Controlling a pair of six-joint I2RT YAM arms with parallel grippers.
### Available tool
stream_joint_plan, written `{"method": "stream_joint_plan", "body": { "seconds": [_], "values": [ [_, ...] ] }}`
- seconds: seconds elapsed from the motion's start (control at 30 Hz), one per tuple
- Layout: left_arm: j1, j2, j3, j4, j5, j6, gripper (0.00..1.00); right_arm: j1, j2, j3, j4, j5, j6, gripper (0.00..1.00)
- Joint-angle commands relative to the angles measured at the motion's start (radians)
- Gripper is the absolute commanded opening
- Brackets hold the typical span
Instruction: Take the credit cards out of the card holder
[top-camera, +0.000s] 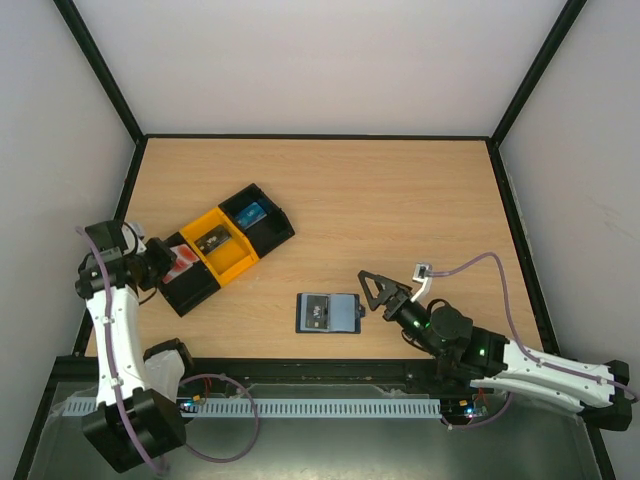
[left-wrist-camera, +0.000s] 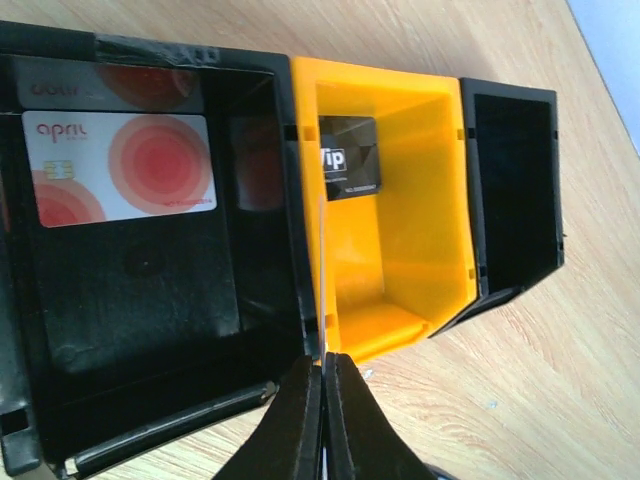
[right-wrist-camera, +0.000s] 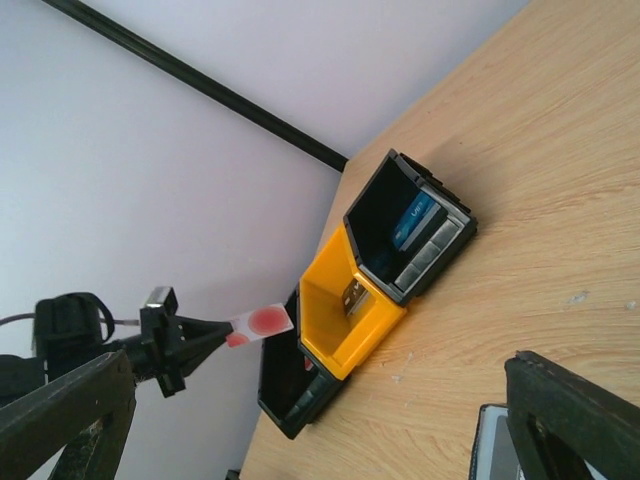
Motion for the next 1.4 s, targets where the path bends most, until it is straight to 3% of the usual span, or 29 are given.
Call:
{"method": "stream_joint_plan", "body": {
  "seconds": [0.0,0.37,0.7,1.37],
  "values": [
    [0.030,0.031,-0.015,0.016,-0.030,0.013,0.03,0.002,-0.043,-0.004,-0.047,0.039,-0.005,0.98],
    [0.053,0.075,-0.015,0.065,-0.132,0.020,0.03,0.002,-0.084,0.002,-0.104,0.068,-0.005,0.98],
    [0.053,0.236,-0.037,0.161,-0.003,-0.021,0.03,0.002,-0.087,0.000,-0.090,0.080,-0.012,0.98],
    [0.053,0.380,-0.017,0.249,-0.096,-0.005,0.04,0.002,-0.168,0.009,-0.163,0.130,-0.012,0.98]
  ]
}}
